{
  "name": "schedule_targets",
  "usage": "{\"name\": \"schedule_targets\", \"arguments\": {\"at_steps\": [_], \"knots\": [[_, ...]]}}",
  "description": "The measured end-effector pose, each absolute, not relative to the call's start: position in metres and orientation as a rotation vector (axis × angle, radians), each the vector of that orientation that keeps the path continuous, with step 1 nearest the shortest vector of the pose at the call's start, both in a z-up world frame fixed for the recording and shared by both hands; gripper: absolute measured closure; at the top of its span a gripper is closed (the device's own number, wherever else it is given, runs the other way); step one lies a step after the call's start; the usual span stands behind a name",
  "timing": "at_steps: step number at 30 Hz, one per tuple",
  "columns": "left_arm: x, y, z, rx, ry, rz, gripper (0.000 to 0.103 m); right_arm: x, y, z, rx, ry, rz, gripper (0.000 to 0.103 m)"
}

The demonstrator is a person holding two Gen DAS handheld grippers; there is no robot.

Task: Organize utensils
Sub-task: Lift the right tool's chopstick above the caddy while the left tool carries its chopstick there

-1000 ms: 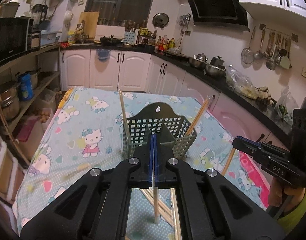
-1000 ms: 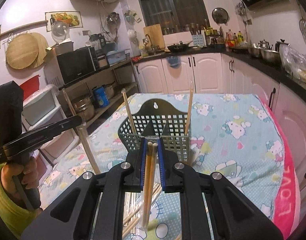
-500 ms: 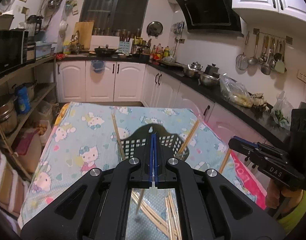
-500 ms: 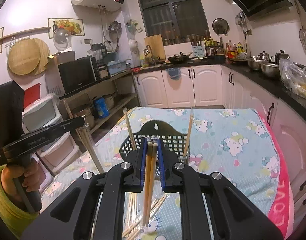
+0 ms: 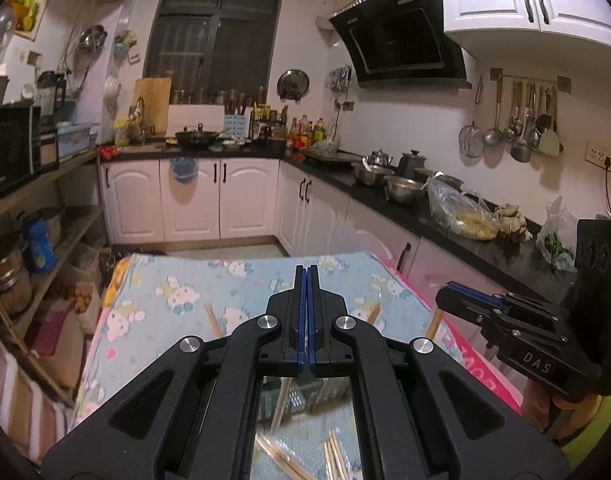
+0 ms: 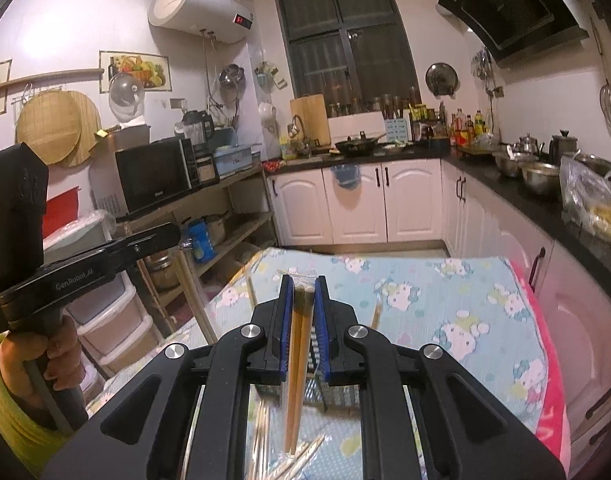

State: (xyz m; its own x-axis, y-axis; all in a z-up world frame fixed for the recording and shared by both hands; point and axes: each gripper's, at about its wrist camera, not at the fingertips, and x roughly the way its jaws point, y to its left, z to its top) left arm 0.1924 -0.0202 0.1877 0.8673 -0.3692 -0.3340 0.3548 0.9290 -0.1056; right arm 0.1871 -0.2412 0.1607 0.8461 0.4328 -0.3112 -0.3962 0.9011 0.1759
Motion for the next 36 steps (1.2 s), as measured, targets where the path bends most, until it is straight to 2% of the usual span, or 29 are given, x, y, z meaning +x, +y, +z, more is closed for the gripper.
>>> {"name": "schedule_targets", "arguments": {"at_steps": [19,36], "knots": [[0.233,-0.034,0.224,-0.005,0.240,-0.291,0.103,0.233,-0.241,0.205,0.068,0.232,0.363,0.092],[0.274,-0.018,0.175,-0.045,0.315,-0.236,0.103,0.278,-0.249,0.183,0.070,0.232,0.298,0.092]]}}
